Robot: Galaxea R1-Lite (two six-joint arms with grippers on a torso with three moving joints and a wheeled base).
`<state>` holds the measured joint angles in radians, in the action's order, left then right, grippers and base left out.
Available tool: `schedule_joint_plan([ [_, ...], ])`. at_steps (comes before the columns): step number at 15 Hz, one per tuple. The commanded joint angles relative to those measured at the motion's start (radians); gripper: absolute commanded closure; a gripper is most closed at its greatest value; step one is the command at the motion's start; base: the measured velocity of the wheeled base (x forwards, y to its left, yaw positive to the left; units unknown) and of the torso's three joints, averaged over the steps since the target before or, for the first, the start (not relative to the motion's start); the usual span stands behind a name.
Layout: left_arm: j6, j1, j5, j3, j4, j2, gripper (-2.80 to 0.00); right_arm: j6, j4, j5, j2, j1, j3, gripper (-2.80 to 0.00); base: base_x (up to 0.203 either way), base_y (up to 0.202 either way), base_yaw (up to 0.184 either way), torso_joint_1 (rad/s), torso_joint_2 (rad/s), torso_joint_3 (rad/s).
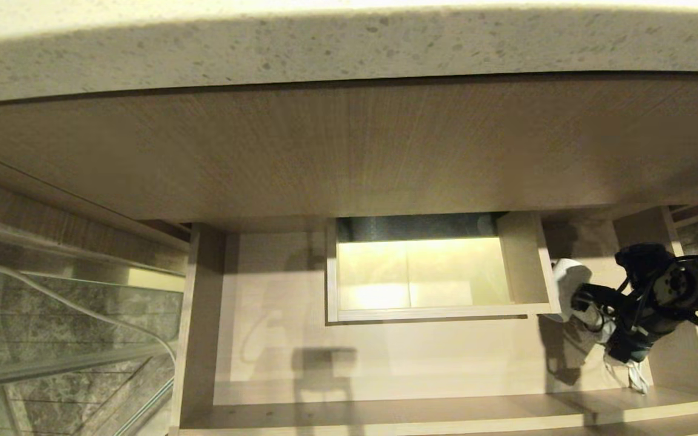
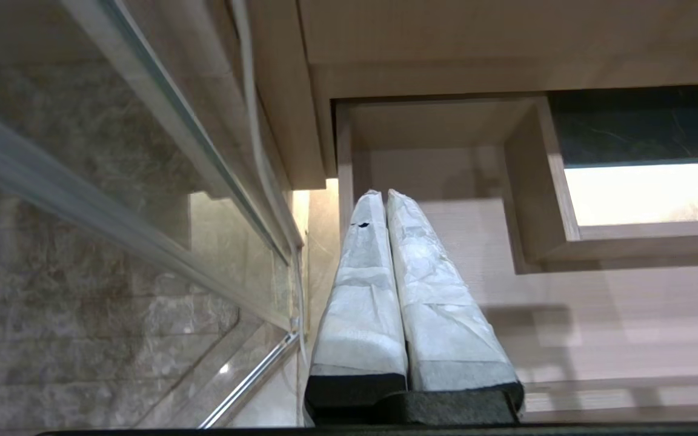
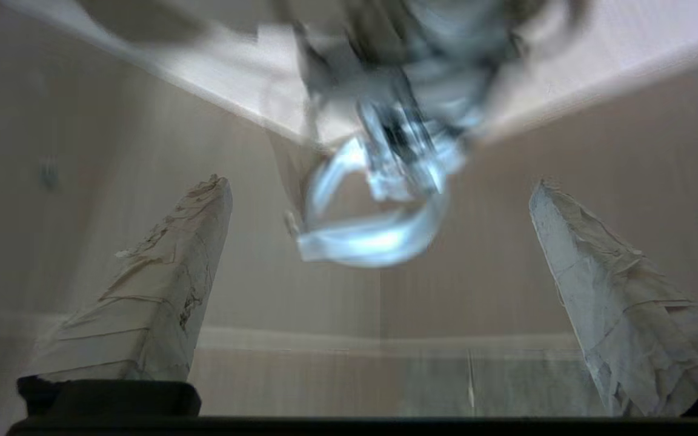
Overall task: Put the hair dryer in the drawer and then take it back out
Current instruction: Take the hairdryer out
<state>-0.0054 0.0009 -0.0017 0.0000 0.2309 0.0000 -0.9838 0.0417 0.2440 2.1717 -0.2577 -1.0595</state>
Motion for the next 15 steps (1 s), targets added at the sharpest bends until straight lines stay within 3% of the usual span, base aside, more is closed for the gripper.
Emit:
schedule_joint_plan([
  [1, -0.001, 0.001, 0.0, 0.04, 0.002, 0.0, 0.0, -0.011, 0.001, -0.049, -0.053, 0.001, 0.02, -2.8, 0.0, 0.0, 0.0, 0.0, 0.0, 0.0],
  [6, -0.001, 0.001, 0.0, 0.04, 0.002, 0.0, 0.0, -0.016, 0.172, -0.101, -0.086, -0.02, 0.111, -2.8, 0.0, 0.0, 0.0, 0.0, 0.0, 0.0],
  [11, -0.001, 0.001, 0.0, 0.04, 0.002, 0.0, 0.0, -0.107, 0.252, -0.133, -0.073, -0.069, 0.116, -2.8, 0.0, 0.0, 0.0, 0.0, 0.0, 0.0],
  [15, -0.001, 0.001, 0.0, 0.04, 0.002, 0.0, 0.0, -0.098, 0.338, -0.129, -0.049, -0.079, 0.143, -2.8, 0.0, 0.0, 0.0, 0.0, 0.0, 0.0],
])
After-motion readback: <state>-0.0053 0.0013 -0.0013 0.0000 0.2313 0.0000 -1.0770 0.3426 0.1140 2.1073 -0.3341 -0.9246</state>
